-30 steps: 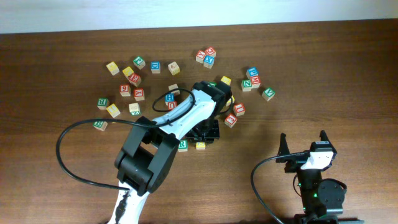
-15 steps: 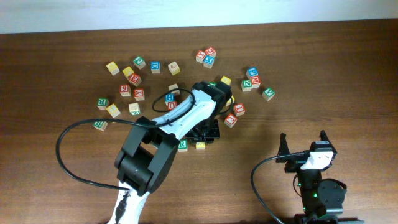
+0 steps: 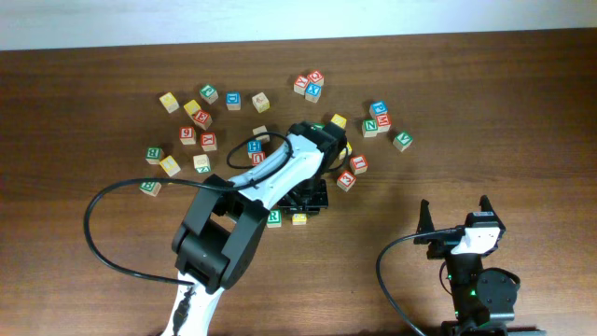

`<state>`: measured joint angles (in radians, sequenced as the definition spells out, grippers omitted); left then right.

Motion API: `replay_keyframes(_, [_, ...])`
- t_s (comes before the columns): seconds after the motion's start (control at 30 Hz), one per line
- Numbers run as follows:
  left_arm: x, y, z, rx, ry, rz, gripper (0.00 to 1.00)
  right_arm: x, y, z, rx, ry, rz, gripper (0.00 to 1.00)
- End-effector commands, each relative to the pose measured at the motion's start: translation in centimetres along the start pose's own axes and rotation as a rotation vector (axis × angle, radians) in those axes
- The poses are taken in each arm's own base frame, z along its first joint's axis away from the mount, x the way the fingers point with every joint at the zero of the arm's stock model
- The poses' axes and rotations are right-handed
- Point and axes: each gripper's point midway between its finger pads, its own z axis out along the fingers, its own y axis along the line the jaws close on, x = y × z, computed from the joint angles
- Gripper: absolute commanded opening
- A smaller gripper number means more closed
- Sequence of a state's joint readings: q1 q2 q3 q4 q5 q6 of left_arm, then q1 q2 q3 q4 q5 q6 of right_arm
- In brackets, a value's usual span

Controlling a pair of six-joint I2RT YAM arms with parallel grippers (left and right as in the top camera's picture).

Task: Spell out RSS
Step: 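Place the S block right of the R block and open the gripper, then lift the left gripper and move it to the upper-left block cluster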

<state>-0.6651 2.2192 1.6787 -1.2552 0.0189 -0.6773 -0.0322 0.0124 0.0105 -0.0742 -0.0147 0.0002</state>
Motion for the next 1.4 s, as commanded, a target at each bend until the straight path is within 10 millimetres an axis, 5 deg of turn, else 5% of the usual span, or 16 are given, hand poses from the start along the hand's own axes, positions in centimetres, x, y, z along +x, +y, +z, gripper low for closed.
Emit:
replay_keyframes(0.0, [0.0, 0.4, -0.7, 0.012, -0.006, -0.023, 0.29, 0.2, -0.3, 0.0, 0.016, 0.002, 0.004, 0.98])
replay_keyframes(0.27, [0.0, 0.3, -0.7, 0.014, -0.009, -0.023, 0.44, 0.2, -0.3, 0.0, 0.016, 0.002, 0.004, 0.98])
replay_keyframes(0.77, [-1.3, 0.8, -0.7, -0.005, -0.061, -0.03, 0.44, 0.2, -0.3, 0.0, 0.016, 0.002, 0.004, 0.98])
replay_keyframes(1.07, [-3.7, 1.0, -1.0, 0.054, -0.108, -0.02, 0.45, 0.2, -0.3, 0.0, 0.016, 0.002, 0.004, 0.98])
replay_keyframes(1.37, [-7.1, 0.0, -5.5, 0.13, -0.227, 0.008, 0.44, 0.2, -0.3, 0.0, 0.016, 0.002, 0.004, 0.98])
